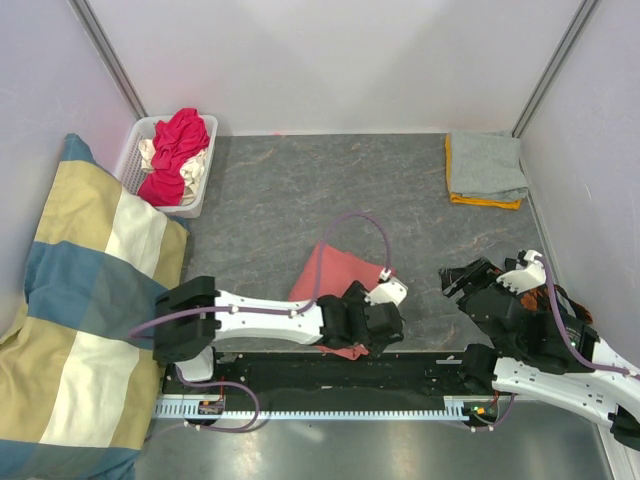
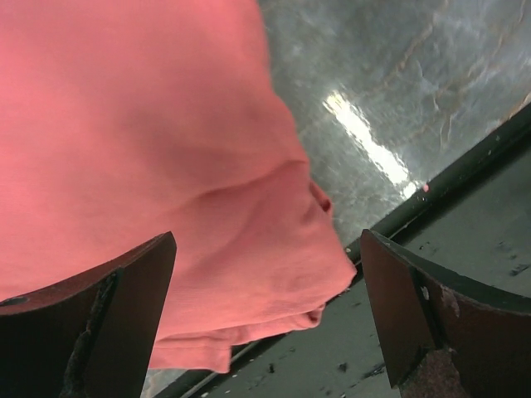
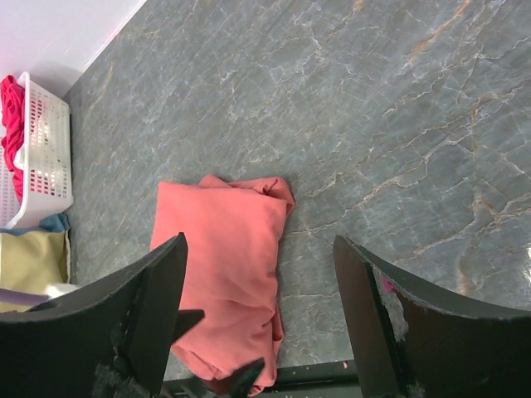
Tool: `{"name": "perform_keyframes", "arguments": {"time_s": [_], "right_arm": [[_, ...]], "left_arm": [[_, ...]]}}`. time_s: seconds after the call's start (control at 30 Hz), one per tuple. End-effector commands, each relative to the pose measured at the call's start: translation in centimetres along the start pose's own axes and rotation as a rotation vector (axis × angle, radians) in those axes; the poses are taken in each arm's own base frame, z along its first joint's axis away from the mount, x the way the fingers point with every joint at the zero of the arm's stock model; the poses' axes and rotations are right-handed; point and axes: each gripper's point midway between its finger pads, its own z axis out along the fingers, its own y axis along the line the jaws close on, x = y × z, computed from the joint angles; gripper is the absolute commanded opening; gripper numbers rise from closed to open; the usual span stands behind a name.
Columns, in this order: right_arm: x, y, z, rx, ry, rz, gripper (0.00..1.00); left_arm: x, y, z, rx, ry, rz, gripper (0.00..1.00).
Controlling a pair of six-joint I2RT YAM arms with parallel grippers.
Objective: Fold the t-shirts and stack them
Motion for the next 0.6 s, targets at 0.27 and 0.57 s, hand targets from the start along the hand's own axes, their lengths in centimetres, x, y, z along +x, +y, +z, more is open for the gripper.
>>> {"name": "perform_keyframes", "arguments": {"time_s": [0.27, 0.57], "right_arm": [[-0.6, -0.8, -0.4, 0.010, -0.013, 0.002, 0.80], [-1.0, -1.4, -0.7, 0.006, -0.019, 0.014, 0.79]], "left_arm": [[1.1, -3.0, 2.9, -0.090, 0.005, 0.045, 1.00], [3.1, -1.8, 4.1, -0.185, 0.084, 0.083, 1.00]]}}
